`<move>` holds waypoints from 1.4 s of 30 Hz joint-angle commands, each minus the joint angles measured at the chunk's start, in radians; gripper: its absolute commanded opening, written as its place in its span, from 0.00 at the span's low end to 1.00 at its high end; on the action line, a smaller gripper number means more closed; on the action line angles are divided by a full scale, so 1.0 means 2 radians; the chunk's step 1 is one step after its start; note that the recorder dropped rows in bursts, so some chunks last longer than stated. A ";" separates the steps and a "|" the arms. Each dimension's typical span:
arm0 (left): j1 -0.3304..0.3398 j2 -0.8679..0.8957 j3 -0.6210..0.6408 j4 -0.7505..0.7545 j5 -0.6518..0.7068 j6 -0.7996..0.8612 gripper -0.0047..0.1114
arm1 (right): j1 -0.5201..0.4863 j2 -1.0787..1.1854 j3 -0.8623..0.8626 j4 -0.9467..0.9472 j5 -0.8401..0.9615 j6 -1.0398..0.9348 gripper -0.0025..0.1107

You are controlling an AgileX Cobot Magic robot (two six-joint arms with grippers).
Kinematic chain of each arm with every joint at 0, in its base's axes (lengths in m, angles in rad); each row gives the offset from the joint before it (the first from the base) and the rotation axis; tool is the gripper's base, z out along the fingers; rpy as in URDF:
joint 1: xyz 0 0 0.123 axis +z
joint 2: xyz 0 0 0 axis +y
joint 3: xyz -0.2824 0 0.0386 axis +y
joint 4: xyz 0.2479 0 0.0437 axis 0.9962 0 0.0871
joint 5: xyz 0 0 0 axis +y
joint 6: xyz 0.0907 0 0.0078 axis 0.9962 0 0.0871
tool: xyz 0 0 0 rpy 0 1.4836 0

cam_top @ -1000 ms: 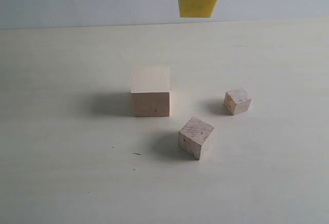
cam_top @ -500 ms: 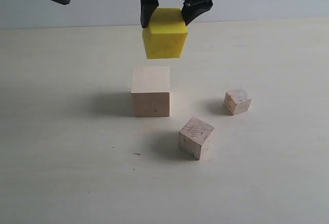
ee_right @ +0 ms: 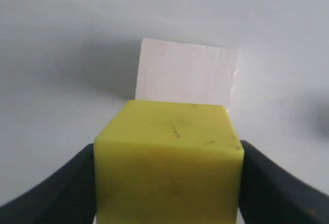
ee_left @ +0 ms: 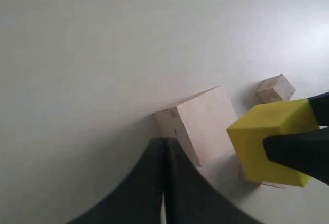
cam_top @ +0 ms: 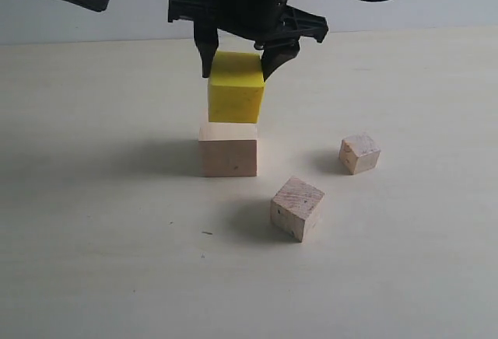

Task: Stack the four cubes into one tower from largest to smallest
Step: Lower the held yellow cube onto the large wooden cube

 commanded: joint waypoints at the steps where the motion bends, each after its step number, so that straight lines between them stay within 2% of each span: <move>1: -0.010 -0.006 0.002 -0.010 -0.006 0.006 0.04 | 0.001 0.007 0.002 -0.024 -0.005 0.015 0.02; 9: -0.026 -0.006 0.002 -0.007 -0.015 0.008 0.04 | 0.001 0.025 0.002 -0.023 -0.005 0.020 0.02; 30: -0.026 -0.006 0.002 -0.007 -0.018 0.008 0.04 | 0.001 0.054 -0.017 -0.020 -0.005 0.018 0.02; 42: -0.026 -0.006 0.002 -0.005 -0.025 0.010 0.04 | 0.001 0.059 -0.067 -0.023 -0.005 0.007 0.02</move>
